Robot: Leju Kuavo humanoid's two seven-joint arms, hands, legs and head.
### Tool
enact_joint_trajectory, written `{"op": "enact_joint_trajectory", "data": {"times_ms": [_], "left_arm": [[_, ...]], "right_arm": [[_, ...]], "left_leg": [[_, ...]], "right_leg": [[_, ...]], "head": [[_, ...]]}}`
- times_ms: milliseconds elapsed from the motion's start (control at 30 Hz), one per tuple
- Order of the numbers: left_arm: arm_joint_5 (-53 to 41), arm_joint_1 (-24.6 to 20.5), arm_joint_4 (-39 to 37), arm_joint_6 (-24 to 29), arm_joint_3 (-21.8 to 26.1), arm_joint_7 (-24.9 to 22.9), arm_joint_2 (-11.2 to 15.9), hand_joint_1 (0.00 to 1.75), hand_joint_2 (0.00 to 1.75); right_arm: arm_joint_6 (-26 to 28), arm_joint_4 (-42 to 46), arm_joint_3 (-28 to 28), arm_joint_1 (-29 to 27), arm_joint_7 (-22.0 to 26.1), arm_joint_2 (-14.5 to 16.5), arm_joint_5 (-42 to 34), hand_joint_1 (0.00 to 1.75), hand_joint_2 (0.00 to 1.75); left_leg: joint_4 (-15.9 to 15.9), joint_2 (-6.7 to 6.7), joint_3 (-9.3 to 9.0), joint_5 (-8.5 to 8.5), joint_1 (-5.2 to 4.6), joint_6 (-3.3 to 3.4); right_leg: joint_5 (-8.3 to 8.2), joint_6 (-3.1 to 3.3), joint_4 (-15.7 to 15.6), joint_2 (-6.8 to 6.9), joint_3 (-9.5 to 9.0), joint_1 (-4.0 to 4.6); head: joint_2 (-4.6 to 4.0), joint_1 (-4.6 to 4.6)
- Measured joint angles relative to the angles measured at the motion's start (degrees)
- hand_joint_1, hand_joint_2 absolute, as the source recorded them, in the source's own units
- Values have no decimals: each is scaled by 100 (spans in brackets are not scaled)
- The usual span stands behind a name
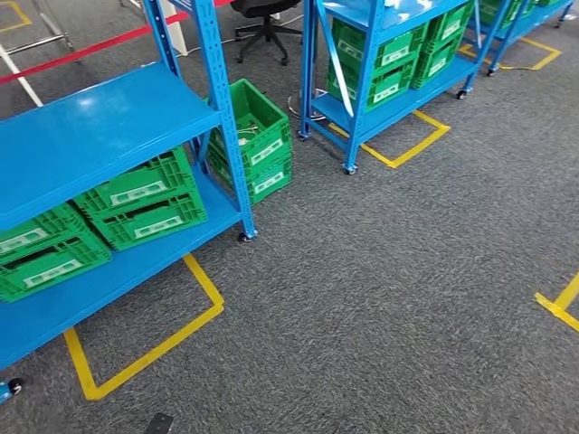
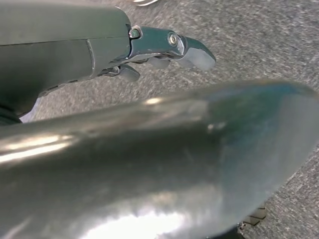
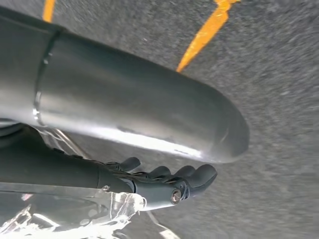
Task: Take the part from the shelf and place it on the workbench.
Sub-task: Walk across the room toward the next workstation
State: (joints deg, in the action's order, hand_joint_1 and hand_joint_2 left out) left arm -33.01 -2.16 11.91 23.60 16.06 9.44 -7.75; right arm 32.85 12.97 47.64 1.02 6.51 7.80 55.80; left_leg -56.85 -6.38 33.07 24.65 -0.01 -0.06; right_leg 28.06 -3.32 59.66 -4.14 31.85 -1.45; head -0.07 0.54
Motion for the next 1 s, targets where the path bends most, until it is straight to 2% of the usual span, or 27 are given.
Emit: {"op": "enact_joint_trajectory", "data": {"times_ms": [33,67,100,167,200,233,267,300,333,367,400,467,500,533,600,633,667,733,767,800,833,867,900,967,1000], "left_arm": [[-1,6,-1,-1,1,0,2,0,0],[-2,20,-2,-2,2,-1,4,0,0],[-3,38,-4,-2,4,-1,8,0,0],[-6,43,-7,-6,9,-4,15,0,0],[-10,31,-7,-11,10,-5,15,0,0],[-14,17,-7,-19,11,-7,10,0,0],[-19,8,-7,-26,11,-7,5,0,0],[-21,9,-7,-31,11,-7,1,0,0],[-21,16,-8,-33,13,-7,-2,0,0],[-21,23,-8,-34,14,-8,-1,0,0],[-21,26,-9,-34,15,-8,1,0,0],[-21,7,-9,-33,16,-9,3,0,0],[-21,-6,-9,-33,16,-9,3,0,0],[-21,-10,-9,-32,18,-9,2,0,0],[-20,14,-9,-32,25,-9,-1,0,0],[-18,32,-9,-29,28,-9,2,0,0],[-16,36,-10,-27,32,-9,4,0,0],[-14,16,-11,-26,34,-9,2,0,0],[-15,5,-11,-28,35,-9,-3,0,0],[-16,4,-11,-30,36,-9,-7,0,0],[-16,11,-11,-30,37,-9,-8,0,0],[-15,18,-11,-30,37,-9,-8,0,0],[-14,23,-11,-31,37,-9,-8,0,0],[-13,14,-11,-35,37,-9,-8,0,0],[-13,8,-11,-37,37,-9,-7,0,0]], "right_arm": [[0,-5,-1,4,0,0,7,0,0],[0,-7,-2,10,-2,0,16,0,0],[0,-7,-2,15,-3,-1,22,0,0],[0,-8,-2,11,-3,-2,33,0,0],[0,-8,-2,4,-2,-2,36,0,0],[0,-8,-2,-5,-2,-2,39,0,0],[0,-8,-2,-11,-2,-2,42,0,0],[0,-8,-2,-12,-2,-2,43,0,0],[0,-8,-2,-10,-2,-2,43,0,0],[0,-8,-3,-4,-2,-2,44,0,0],[-1,-8,-3,0,-2,-2,46,0,0],[-4,-8,-4,2,-2,-2,55,0,0],[-8,-8,-4,2,-2,-2,58,0,0],[-11,-8,-4,7,-2,-2,61,0,0],[-16,-8,-6,38,-1,-2,62,0,0],[-16,-8,-8,55,1,-2,63,0,0],[-16,-8,-10,66,4,-2,64,0,0],[-15,-10,-12,58,9,-1,64,0,0],[-15,-12,-13,47,9,-1,64,0,0],[-15,-12,-13,35,8,-2,63,0,0],[-15,-12,-13,27,6,-2,63,0,0],[-15,-12,-13,23,5,-2,63,0,0],[-15,-12,-13,22,5,-2,63,0,0],[-15,-14,-13,26,8,-1,63,0,0],[-15,-16,-14,26,9,-1,63,0,0]], "left_leg": [[-13,-59,28,-9,3,-38],[-5,-111,49,-24,17,-69],[-20,-83,69,-13,21,-96],[-303,178,213,173,12,-143],[-614,360,362,349,4,-160],[-1000,482,551,537,2,-173],[-1360,535,728,677,4,-179],[-1580,558,836,721,5,-178],[-1605,569,846,660,4,-170],[-1414,590,745,504,0,-155],[-1070,662,559,305,-11,-130],[-366,902,184,49,-56,-76],[-165,985,85,14,-77,-51],[-76,998,52,24,-93,-30],[-30,876,49,17,-77,18],[-9,818,34,8,-58,45],[12,760,20,-3,-35,72],[25,630,11,-14,-9,108],[24,552,15,-15,-7,115],[23,473,15,-16,-7,116],[22,394,12,-17,-5,115],[18,313,5,-18,-3,109],[14,234,-2,-19,3,97],[-14,81,14,-23,9,43],[-28,15,37,-31,10,8]], "right_leg": [[12,43,-56,-5,-29,6],[9,94,-42,47,-28,14],[1,133,-46,107,-35,20],[-20,210,-66,238,-40,26],[-20,236,-71,314,-42,40],[-15,260,-73,396,-42,55],[-8,275,-73,483,-42,70],[0,285,-73,566,-46,80],[9,291,-73,642,-54,88],[20,292,-73,714,-68,93],[34,286,-73,780,-89,97],[78,246,-62,906,-126,129],[96,219,-62,968,-139,146],[111,194,-67,1029,-152,161],[132,142,-85,1117,-184,162],[183,113,-39,1053,-181,158],[286,85,114,921,-124,150],[623,44,775,583,176,125],[777,33,1170,489,377,116],[844,28,1447,448,534,113],[797,27,1522,432,602,113],[637,28,1363,413,558,107],[405,27,1011,361,417,95],[99,31,269,96,91,49],[49,43,59,-6,-10,35]], "head": [[0,-1],[0,-5],[0,-2],[0,-38],[0,-57],[0,-74],[0,-75],[0,-77],[0,-76],[0,-77],[0,-77],[0,-82],[0,-78],[0,-80],[0,-76],[0,-71],[0,-59],[0,-27],[0,-18],[0,-13],[0,-11],[0,-12],[0,-12],[0,-14],[0,-16]]}}
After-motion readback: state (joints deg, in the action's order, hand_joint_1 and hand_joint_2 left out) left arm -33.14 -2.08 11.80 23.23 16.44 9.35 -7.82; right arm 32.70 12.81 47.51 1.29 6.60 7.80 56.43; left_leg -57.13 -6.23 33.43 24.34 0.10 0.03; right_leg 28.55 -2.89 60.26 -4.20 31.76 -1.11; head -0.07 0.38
